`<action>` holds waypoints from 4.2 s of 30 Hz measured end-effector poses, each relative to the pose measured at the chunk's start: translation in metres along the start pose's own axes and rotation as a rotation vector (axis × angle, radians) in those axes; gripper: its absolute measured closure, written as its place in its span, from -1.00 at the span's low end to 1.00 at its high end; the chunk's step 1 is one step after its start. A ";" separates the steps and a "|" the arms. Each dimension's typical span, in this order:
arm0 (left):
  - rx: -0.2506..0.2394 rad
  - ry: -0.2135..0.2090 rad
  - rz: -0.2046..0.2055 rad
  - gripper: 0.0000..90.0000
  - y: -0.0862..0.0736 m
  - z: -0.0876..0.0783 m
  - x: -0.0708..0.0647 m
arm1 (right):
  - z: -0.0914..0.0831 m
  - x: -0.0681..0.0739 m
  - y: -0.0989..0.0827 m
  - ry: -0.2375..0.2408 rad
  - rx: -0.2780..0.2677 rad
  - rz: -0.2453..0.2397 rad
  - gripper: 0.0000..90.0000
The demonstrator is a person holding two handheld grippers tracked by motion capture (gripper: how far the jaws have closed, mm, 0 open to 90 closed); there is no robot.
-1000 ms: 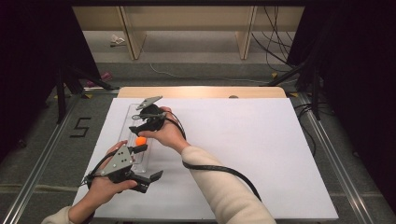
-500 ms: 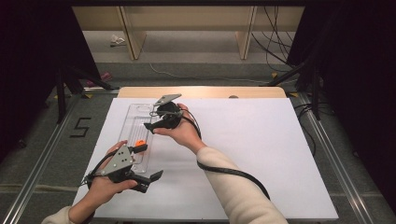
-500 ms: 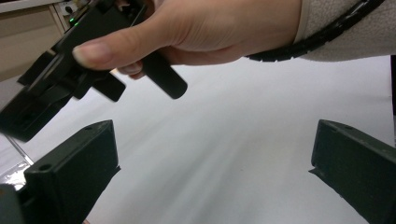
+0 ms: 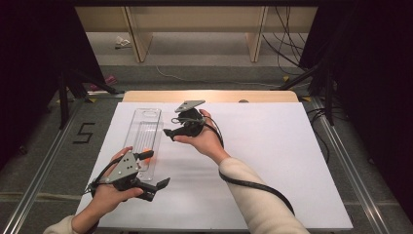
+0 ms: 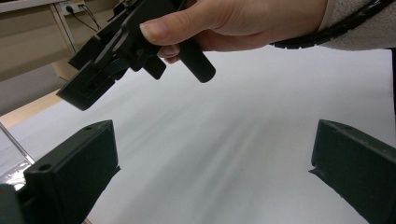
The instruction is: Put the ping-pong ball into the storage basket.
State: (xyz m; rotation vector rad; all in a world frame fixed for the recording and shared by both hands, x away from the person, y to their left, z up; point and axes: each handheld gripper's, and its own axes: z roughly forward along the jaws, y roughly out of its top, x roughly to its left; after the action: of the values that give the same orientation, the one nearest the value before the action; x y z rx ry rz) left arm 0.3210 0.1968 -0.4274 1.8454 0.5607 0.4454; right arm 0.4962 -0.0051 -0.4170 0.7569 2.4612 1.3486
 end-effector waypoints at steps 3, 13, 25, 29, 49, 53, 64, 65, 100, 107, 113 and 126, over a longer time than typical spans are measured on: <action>0.000 0.000 -0.003 -1.00 0.000 0.000 0.000 | -0.005 -0.002 -0.003 -0.007 -0.001 0.002 -0.64; 0.000 0.003 -0.002 -1.00 0.000 0.000 0.000 | -0.022 -0.008 -0.011 -0.025 -0.010 0.014 -0.64; 0.000 0.005 -0.004 -1.00 0.000 0.000 0.001 | -0.042 -0.017 -0.024 -0.053 -0.024 0.039 -0.64; 0.001 0.005 -0.004 -1.00 0.000 0.000 0.001 | -0.049 -0.020 -0.026 -0.060 -0.030 0.044 -0.64; -0.001 0.008 -0.006 -1.00 0.000 0.000 0.001 | -0.075 -0.031 -0.043 -0.094 -0.034 0.075 -0.64; -0.001 0.008 -0.006 -1.00 0.000 0.000 0.001 | -0.083 -0.034 -0.046 -0.105 -0.042 0.084 -0.64; 0.000 0.008 -0.008 -1.00 0.000 0.001 0.001 | -0.102 -0.041 -0.060 -0.134 -0.044 0.104 -0.64; 0.000 0.008 -0.007 -1.00 0.000 0.001 0.001 | -0.103 -0.042 -0.061 -0.137 -0.043 0.106 -0.64; -0.001 0.016 -0.008 -1.00 0.000 0.000 0.002 | -0.179 -0.057 -0.105 -0.237 -0.092 0.198 -0.64; 0.000 0.018 -0.010 -1.00 0.000 0.000 0.003 | -0.192 -0.056 -0.114 -0.254 -0.096 0.205 -0.64; 0.000 0.018 -0.011 -1.00 0.000 0.000 0.003 | -0.200 -0.057 -0.120 -0.267 -0.099 0.215 -0.64; -0.002 0.021 -0.012 -1.00 0.000 0.000 0.003 | -0.218 -0.052 -0.135 -0.286 -0.101 0.231 -0.64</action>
State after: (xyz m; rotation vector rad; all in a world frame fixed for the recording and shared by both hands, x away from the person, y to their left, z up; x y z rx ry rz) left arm 0.3232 0.1987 -0.4270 1.8367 0.5848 0.4576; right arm 0.4010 -0.2485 -0.4121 1.1500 2.1201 1.3214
